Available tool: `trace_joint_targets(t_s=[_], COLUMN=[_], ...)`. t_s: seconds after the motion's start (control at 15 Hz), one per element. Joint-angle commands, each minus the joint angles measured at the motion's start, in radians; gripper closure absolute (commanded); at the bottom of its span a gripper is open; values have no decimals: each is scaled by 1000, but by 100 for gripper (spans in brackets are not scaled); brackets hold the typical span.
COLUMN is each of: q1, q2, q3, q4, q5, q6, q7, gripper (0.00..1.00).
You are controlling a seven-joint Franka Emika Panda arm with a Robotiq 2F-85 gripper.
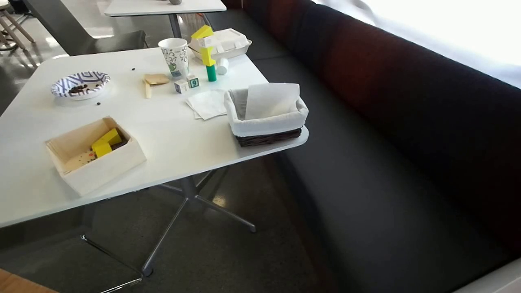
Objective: Pour the contents in the bowl into the coffee cup.
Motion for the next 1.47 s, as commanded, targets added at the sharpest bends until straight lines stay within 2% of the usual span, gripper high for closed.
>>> trace_joint_targets(t_s=[0.0,0.2,0.33,0.4,0.6,0.87,1.4], q1=[19,44,65,60,81,82,186], q2=[150,275,355,262,343,352,519], q3=[8,0,3,-15,-18,-18,-71], q4=[48,95,153,78,129,144,317], q5=[-15,-33,16,3,8,8,-115], q6=[118,175,131,154,154,153,108], q7=[71,150,104,99,97,97,219], gripper=[0,0,0,0,0,0,0])
